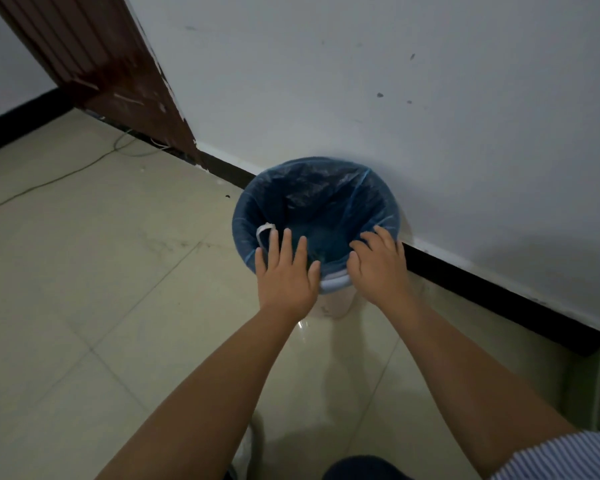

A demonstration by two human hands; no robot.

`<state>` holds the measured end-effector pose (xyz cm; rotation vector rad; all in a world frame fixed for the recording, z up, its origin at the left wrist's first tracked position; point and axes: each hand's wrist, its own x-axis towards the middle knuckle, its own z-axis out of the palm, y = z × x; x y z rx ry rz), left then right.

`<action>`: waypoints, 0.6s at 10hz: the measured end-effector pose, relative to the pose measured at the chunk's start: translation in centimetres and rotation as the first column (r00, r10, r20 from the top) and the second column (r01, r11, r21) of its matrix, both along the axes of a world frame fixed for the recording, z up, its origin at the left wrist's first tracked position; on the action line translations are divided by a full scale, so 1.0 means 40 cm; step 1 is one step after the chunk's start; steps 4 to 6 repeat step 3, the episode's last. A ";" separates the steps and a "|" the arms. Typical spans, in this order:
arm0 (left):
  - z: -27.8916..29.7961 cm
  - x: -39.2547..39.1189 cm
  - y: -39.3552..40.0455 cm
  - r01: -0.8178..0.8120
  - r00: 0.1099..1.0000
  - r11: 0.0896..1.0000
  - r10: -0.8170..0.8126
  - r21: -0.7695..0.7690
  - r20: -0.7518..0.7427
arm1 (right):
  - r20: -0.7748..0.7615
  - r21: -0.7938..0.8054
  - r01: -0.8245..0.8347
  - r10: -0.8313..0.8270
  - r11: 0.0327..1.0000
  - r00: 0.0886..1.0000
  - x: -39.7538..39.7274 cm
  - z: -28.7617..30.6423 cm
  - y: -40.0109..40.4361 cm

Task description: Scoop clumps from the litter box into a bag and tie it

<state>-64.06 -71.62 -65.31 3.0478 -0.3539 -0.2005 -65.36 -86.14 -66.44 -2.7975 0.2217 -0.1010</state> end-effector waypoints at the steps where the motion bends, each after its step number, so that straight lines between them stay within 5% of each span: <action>1: -0.001 -0.003 0.000 0.011 1.000 1.000 -0.011 -0.013 0.001 | -0.143 0.011 0.002 0.000 1.000 0.990 0.003 0.016 0.003; 2: 0.002 -0.001 0.005 0.041 0.999 0.999 -0.041 -0.017 -0.006 | -0.162 0.179 0.035 -0.006 0.983 0.987 0.000 0.047 0.000; 3: 0.013 0.000 0.007 0.070 0.997 0.997 -0.071 -0.045 -0.031 | 0.085 0.622 0.081 -0.170 0.779 0.982 -0.021 0.138 -0.013; 6: 0.013 0.000 0.007 0.070 0.997 0.997 -0.071 -0.045 -0.031 | 0.085 0.622 0.081 -0.170 0.779 0.982 -0.021 0.138 -0.013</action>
